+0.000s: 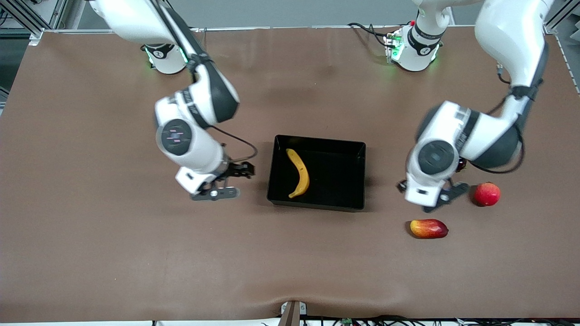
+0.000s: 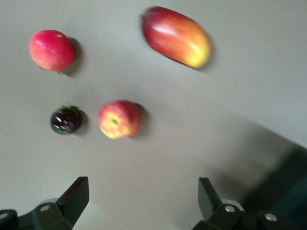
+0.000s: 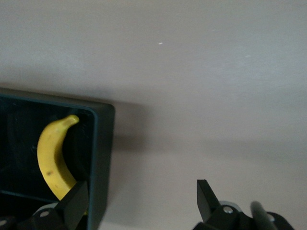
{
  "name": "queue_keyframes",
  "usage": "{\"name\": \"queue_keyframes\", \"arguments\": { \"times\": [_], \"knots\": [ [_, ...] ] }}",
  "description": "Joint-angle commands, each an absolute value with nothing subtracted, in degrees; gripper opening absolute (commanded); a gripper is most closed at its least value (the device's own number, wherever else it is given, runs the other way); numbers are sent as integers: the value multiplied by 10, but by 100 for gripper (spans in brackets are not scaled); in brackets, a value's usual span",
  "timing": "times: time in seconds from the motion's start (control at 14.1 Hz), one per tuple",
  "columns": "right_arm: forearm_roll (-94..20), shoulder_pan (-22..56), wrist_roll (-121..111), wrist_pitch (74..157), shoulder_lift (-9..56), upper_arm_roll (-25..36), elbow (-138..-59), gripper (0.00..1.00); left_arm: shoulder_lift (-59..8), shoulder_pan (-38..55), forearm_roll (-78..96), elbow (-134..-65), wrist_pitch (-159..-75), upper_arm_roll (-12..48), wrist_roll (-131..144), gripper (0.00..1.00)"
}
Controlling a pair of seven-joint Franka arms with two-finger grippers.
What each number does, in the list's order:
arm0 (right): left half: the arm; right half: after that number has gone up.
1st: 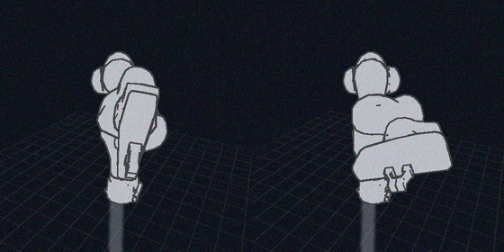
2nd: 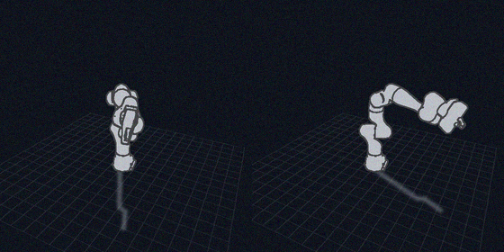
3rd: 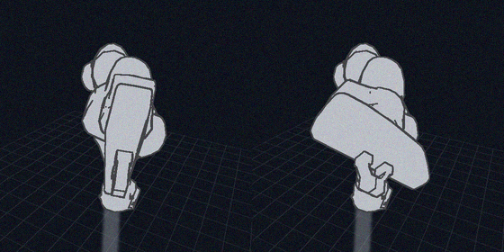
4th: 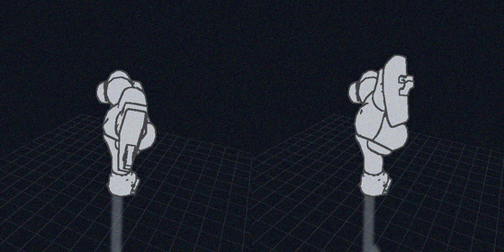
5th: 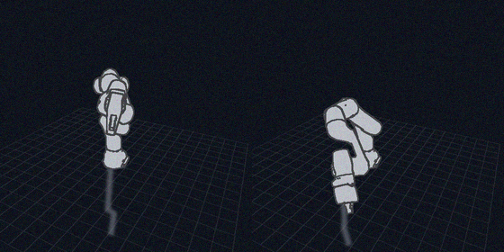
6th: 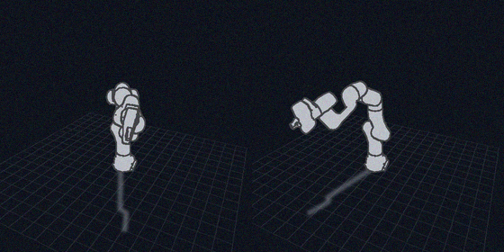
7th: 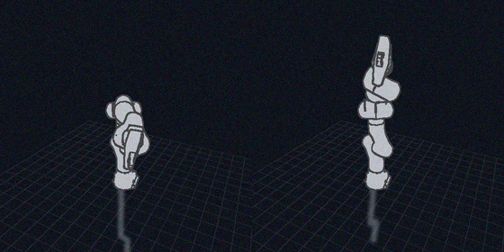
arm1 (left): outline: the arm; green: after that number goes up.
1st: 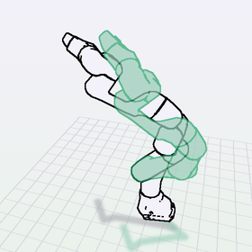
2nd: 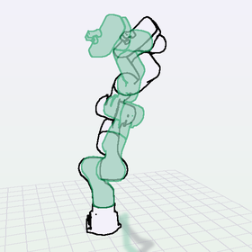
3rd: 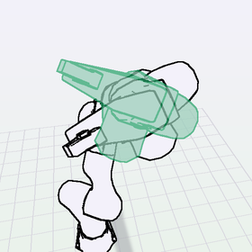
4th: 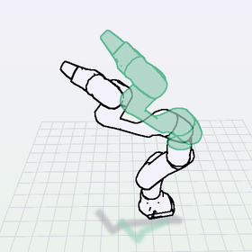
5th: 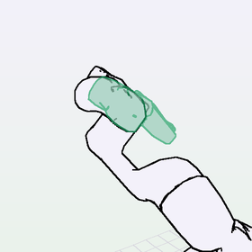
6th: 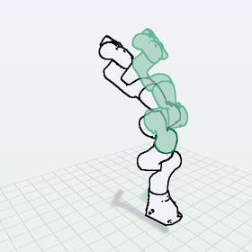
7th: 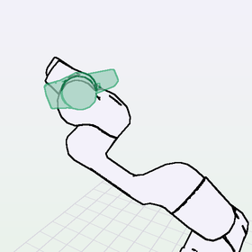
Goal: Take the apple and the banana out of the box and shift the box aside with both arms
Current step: 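Lower the apple beside the dark plum and open the left gripper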
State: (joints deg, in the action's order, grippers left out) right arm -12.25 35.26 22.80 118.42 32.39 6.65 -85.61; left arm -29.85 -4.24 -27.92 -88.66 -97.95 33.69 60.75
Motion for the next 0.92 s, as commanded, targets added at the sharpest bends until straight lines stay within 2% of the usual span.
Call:
{"name": "queue_keyframes", "arguments": {
  "times": [0.0,0.57,0.85],
  "knots": [
    [-128,379,268,1232,360,74,-848,100,-310,-23,-283,-882,-976,375,617,100],
    [-127,365,259,1181,351,78,-853,100,-428,52,-273,-881,-1214,375,619,100],
    [-127,358,258,1180,351,77,-853,100,-446,99,-277,-881,-1259,362,635,100]
  ]
}}
